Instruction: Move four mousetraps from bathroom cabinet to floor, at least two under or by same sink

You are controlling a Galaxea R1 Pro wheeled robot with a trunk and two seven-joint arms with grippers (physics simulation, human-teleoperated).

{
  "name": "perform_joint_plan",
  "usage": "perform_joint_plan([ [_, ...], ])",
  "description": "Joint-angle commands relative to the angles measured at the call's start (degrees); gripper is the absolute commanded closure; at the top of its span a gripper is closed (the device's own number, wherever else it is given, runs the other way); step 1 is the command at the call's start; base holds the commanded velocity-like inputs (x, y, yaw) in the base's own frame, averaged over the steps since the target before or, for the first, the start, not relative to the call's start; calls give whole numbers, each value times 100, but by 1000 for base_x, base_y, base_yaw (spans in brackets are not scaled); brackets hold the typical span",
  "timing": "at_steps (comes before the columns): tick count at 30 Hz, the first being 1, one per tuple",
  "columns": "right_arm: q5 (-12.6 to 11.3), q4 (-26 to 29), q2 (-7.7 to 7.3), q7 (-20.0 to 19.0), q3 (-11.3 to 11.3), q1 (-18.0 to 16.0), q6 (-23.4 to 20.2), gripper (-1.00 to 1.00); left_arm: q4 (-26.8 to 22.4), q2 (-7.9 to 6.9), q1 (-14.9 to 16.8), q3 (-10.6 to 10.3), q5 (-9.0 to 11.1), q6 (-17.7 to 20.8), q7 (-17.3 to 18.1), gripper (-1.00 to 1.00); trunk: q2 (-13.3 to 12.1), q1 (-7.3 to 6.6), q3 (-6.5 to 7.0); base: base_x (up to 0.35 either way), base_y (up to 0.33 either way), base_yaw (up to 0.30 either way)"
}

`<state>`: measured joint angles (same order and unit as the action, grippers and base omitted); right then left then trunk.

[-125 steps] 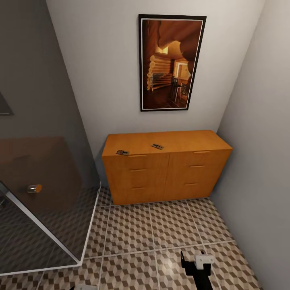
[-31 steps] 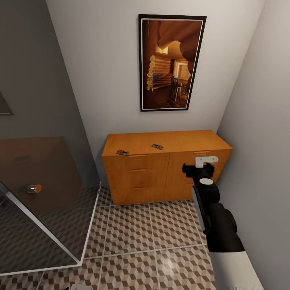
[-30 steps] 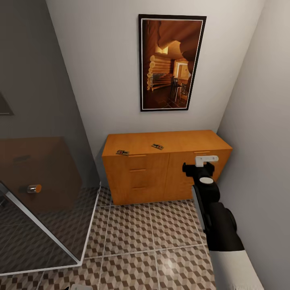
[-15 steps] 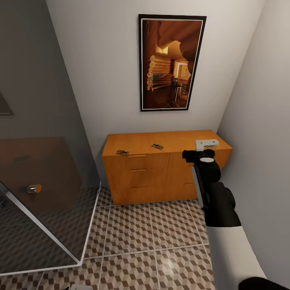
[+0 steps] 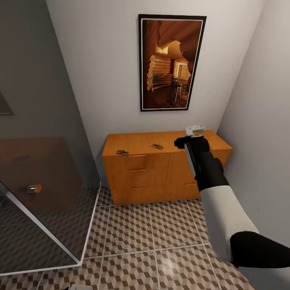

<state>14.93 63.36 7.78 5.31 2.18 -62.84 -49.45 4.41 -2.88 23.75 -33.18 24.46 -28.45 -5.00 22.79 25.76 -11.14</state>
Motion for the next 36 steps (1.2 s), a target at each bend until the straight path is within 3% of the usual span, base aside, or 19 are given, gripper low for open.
perform_joint_plan([
  [1,-25,-196,-2,-14,10,-124,13,-100,16,2,7,-49,23,-27,-16,-100,12,3,-12,0,0,0],
  [6,-22,-1272,-4,-442,4,-657,335,-100,16,-6,7,-48,24,-27,-24,-100,12,3,-12,0,0,0],
  [12,-18,-1866,-35,-1040,5,-874,572,-100,16,-24,7,-48,24,-27,-27,-100,12,3,-12,0,0,0],
  [16,-14,-1968,-54,-1545,8,-908,611,-100,16,-31,7,-48,24,-28,-28,-100,12,3,-12,0,0,0],
  [19,-2,-2005,-106,-2166,9,-921,627,-100,16,-35,7,-48,24,-28,-30,-100,12,3,-12,0,0,0],
  [27,15,-1920,-469,-3961,12,-927,738,-100,16,-37,7,-48,24,-23,-30,-100,12,3,-12,0,0,0],
  [32,33,-1903,-617,-4503,17,-924,827,-100,16,-37,7,-48,24,-24,-31,-100,12,3,-12,0,0,0],
  [36,50,-1900,-732,-4629,19,-923,904,-100,16,-37,7,-48,24,-24,-30,-100,12,3,-12,0,0,0],
])
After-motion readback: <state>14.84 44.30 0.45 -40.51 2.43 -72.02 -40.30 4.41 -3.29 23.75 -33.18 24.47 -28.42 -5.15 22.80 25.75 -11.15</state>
